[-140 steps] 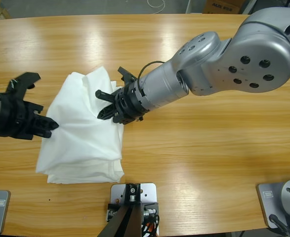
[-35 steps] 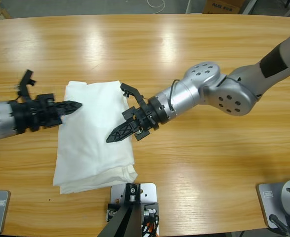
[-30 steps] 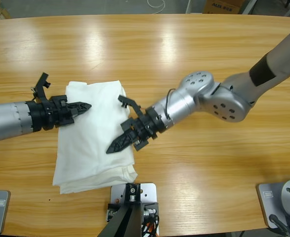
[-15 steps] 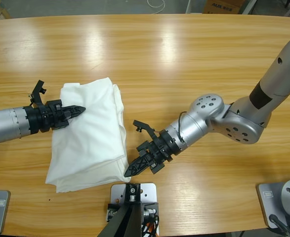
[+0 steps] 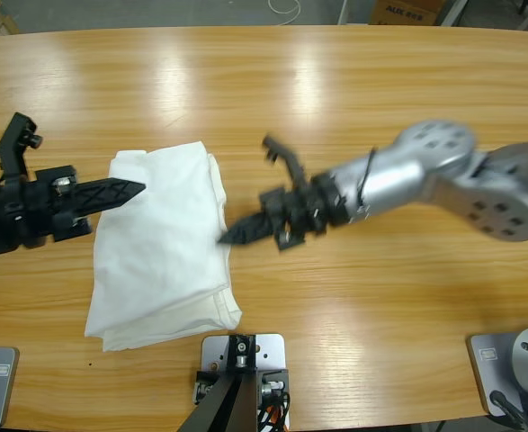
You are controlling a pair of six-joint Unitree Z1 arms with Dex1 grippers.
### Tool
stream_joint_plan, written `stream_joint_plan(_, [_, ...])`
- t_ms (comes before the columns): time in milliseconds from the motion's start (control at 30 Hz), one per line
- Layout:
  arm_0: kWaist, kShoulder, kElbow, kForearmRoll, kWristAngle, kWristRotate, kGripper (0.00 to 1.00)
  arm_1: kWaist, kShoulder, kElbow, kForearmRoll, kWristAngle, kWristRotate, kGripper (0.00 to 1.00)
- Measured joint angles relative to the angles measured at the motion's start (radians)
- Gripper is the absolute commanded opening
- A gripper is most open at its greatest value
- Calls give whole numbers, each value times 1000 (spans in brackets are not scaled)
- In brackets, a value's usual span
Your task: Fold clothes
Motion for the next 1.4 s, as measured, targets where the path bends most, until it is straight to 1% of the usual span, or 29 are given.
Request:
stream_joint_plan(67, [-17,-101,-96,244,0,49,1000,-29,-73,-4,44,-43,-2,1000])
stream_joint_plan(133, [-31,-170,-210,487,5,116,1000,-51,-126,-6,92,-86,-15,1000])
stream_joint_plan(233, [-56,-215,-387,828,27,255,1000,-83,-187,-7,185,-165,-58,996])
stream_joint_plan(300, [-76,-224,-483,1010,44,352,1000,-107,-214,-7,239,-207,-88,990])
stream_joint_plan(400, [-108,-227,-589,1230,96,490,1000,-124,-236,-8,286,-245,-125,987])
stream_joint_plan(467, [-146,-227,-654,1370,162,593,1000,-125,-258,-9,329,-275,-164,987])
stream_joint_plan(567, [-176,-227,-720,1523,249,731,1000,-125,-285,-10,362,-309,-255,995])
stream_joint_plan(733, [-192,-217,-793,1672,325,953,1000,-136,-318,-18,367,-326,-398,1000])
stream_joint_plan(900, [-213,-204,-822,1728,342,1098,1000,-182,-369,-65,374,-327,-454,1000])
stream_joint_plan(967, [-223,-198,-825,1737,342,1122,1000,-203,-396,-119,427,-327,-474,1000])
stream_joint_plan(1000, [-226,-196,-828,1740,342,1128,1000,-215,-407,-155,481,-328,-492,1000])
stream_joint_plan(1033, [-227,-195,-831,1743,343,1133,1000,-223,-416,-198,559,-339,-516,1000])
stream_joint_plan(1067, [-228,-194,-835,1745,343,1135,1000,-227,-427,-247,672,-368,-554,1000])
stream_joint_plan(1100, [-228,-193,-837,1746,343,1137,1000,-227,-439,-311,830,-421,-609,1000])
stream_joint_plan(1133, [-228,-192,-839,1746,343,1137,1000,-224,-446,-393,1031,-500,-690,1000])
stream_joint_plan(1167, [-229,-191,-841,1747,343,1137,1000,-219,-446,-464,1195,-565,-763,1000])
stream_joint_plan(1200, [-229,-190,-842,1747,343,1137,1000,-214,-446,-524,1322,-610,-821,1000])
stream_joint_plan(1233, [-229,-189,-843,1747,343,1137,1000,-209,-446,-571,1416,-645,-862,1000])
stream_joint_plan(1300, [-229,-185,-843,1747,343,1137,1000,-199,-445,-638,1557,-725,-928,1000])
stream_joint_plan(1400, [-232,-170,-844,1747,359,1137,1000,-167,-438,-709,1736,-899,-979,1000])
